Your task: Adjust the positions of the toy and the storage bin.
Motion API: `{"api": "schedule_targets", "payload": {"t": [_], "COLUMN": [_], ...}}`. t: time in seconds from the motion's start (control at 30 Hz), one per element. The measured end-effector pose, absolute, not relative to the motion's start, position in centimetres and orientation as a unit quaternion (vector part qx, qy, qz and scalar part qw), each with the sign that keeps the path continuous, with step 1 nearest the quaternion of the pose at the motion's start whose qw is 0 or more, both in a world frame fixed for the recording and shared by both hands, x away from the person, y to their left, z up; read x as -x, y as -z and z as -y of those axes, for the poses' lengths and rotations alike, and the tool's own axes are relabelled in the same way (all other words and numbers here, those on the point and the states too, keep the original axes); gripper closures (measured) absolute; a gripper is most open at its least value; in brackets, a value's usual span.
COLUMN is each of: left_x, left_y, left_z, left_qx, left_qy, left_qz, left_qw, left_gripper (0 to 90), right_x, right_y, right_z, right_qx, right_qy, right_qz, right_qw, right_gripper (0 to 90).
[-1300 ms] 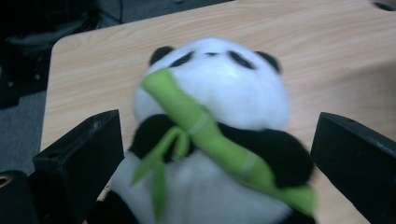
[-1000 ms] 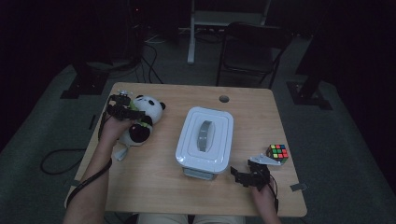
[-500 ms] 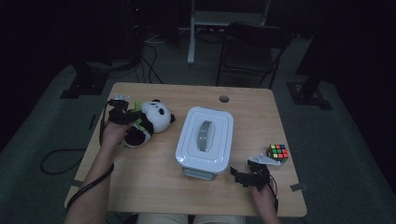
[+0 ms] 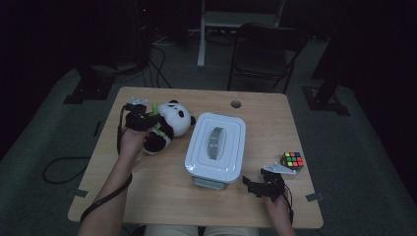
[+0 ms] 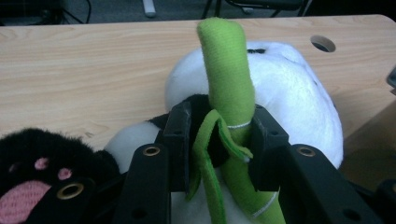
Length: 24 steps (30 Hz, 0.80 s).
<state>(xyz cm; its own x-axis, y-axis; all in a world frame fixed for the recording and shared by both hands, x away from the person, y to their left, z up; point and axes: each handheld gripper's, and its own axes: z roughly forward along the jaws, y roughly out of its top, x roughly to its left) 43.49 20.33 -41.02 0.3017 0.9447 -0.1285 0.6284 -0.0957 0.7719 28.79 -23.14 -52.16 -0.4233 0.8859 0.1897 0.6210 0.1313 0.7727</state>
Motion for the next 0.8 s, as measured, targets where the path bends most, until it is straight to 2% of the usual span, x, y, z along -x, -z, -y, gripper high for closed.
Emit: {"api": "schedule_targets", "payload": {"t": [0.4, 0.67, 0.8], "left_x": [-43.2, -42.6, -41.9], "left_y": [43.8, 42.8, 42.3], "left_z": [-18.5, -18.7, -18.9], "left_qx": [-0.734, -0.752, -0.765], "left_qy": [-0.188, -0.182, -0.188], "left_qz": [-0.538, -0.508, -0.488], "left_qw": [0.371, 0.379, 0.375], "left_gripper": [64.7, 44.3, 22.7], "right_x": [-28.8, -28.8, -28.9], "right_y": [52.1, 52.0, 52.1], "right_z": [23.4, 23.6, 23.6], "right_qx": [-0.514, -0.517, -0.516], "right_qy": [-0.415, -0.415, -0.415], "right_qz": [-0.733, -0.732, -0.732], "right_qw": [0.161, 0.160, 0.159], "right_gripper": [13.4, 13.3, 13.3]}}
